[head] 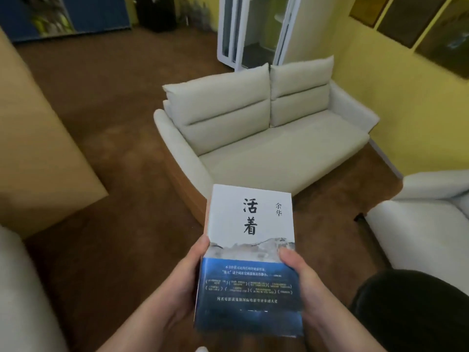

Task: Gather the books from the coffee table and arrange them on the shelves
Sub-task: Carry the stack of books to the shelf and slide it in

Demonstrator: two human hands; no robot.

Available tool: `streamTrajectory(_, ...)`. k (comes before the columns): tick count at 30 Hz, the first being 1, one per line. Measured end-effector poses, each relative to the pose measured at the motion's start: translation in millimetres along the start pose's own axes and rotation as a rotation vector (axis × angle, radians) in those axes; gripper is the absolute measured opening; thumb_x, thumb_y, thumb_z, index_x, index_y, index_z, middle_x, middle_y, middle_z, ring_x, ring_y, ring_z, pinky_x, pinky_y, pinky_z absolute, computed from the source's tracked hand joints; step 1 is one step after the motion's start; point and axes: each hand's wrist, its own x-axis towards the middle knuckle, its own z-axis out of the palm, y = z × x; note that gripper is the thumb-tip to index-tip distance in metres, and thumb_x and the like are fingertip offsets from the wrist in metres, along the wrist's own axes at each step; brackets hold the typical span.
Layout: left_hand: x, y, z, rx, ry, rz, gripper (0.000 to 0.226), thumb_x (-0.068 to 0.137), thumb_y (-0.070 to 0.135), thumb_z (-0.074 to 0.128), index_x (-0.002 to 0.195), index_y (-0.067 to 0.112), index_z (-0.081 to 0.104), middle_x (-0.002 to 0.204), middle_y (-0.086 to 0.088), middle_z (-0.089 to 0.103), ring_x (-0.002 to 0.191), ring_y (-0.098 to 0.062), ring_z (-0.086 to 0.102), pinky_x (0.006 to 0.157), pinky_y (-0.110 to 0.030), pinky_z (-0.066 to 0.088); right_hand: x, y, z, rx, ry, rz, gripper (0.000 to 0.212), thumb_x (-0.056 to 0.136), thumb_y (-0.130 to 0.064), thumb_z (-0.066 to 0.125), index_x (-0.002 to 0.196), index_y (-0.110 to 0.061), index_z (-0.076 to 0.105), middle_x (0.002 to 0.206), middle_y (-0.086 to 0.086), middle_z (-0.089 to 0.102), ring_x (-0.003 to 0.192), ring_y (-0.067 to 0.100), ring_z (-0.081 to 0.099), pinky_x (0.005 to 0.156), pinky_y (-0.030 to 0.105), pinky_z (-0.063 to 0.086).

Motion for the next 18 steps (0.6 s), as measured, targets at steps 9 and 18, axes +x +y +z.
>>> streamTrajectory(9, 26.9, 63.6, -88.3, -0.246, 0.296, 0.123, 0.057, 0.066, 0.064, 0.049, 0.068, 0.019, 0.083, 0.08, -0.016, 0.079, 0.064, -0.028, 0.077, 0.049, -0.033, 0.059, 112.0, -38.8, 116.2, -0.049, -0.233, 0.174, 0.077, 0.071, -0.041, 0.068, 0.139, -0.006, 0.058, 0.117, 0.025, 0.073, 0.088, 0.038, 0.075, 0.077, 0.045, 0.06)
streamTrajectory(18, 75.0, 178.5, -148.5, -0.356, 0.443, 0.156, 0.043, 0.098, 0.027, 0.052, 0.124, -0.003, 0.068, 0.038, -0.022, 0.059, 0.037, -0.003, 0.063, 0.043, -0.012, 0.048, 255.2, -112.9, 208.9, -0.225, -0.362, 0.221, 0.069, 0.07, -0.042, 0.067, 0.135, -0.018, 0.058, 0.119, 0.02, 0.075, 0.107, 0.042, 0.072, 0.098, 0.057, 0.055)
